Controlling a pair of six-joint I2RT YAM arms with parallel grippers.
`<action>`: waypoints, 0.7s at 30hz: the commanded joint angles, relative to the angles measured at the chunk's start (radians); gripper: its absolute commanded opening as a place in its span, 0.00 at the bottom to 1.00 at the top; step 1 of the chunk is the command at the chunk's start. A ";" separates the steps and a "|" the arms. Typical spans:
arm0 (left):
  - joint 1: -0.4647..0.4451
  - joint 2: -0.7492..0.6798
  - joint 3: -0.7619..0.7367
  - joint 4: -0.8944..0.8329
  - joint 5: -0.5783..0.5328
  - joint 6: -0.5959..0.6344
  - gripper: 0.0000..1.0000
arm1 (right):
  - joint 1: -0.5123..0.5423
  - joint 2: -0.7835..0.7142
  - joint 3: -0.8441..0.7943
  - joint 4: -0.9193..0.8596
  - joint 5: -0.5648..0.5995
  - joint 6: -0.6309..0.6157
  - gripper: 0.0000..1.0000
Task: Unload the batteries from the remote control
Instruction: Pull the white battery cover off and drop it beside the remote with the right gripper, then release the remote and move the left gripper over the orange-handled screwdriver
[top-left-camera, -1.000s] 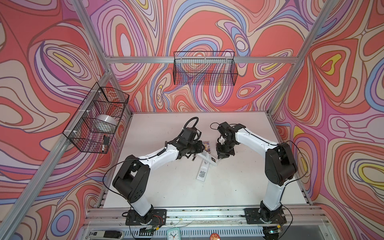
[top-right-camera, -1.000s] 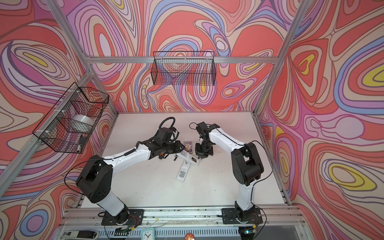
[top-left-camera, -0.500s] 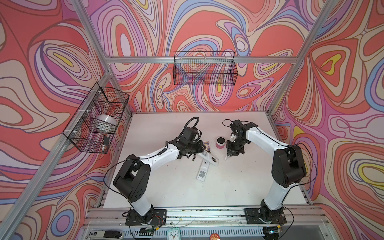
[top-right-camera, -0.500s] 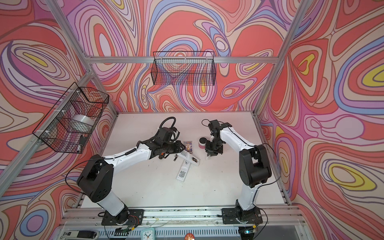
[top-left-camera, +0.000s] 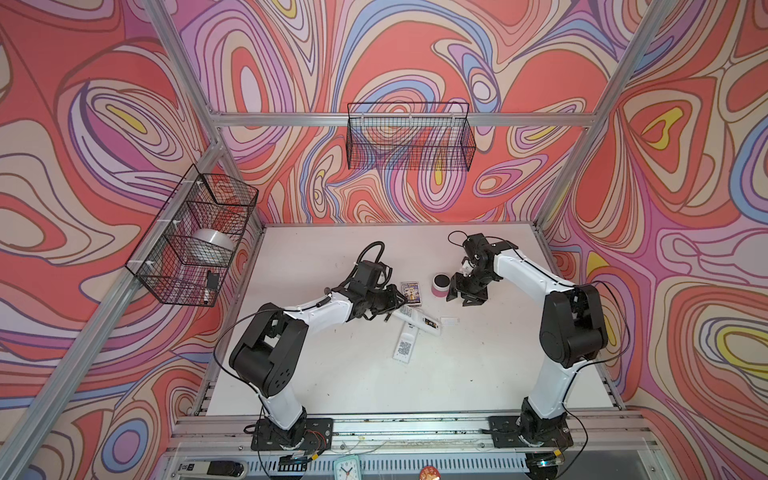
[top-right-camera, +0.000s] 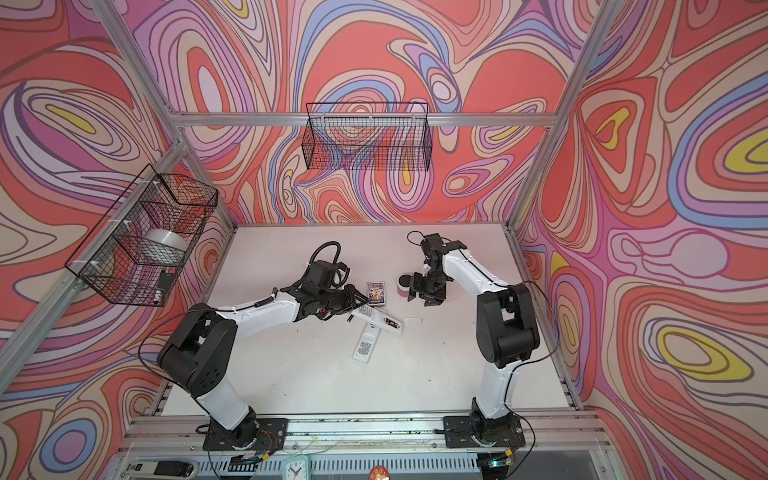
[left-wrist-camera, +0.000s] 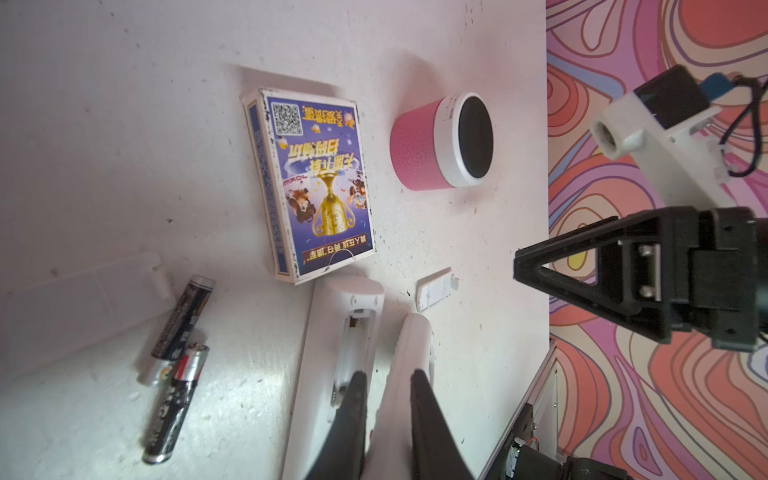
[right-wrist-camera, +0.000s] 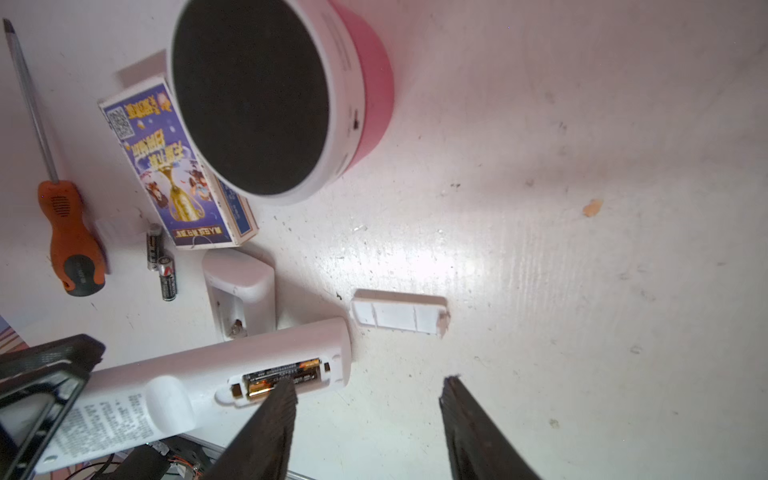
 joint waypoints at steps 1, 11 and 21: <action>-0.002 0.068 -0.053 -0.060 -0.002 -0.011 0.12 | -0.002 -0.033 0.019 -0.019 0.013 -0.010 0.61; -0.003 0.055 -0.127 -0.020 0.034 -0.049 0.15 | -0.002 -0.029 0.011 0.000 -0.015 -0.008 0.62; -0.003 0.079 -0.185 0.035 0.032 -0.082 0.34 | -0.002 -0.019 0.031 0.006 -0.039 -0.010 0.64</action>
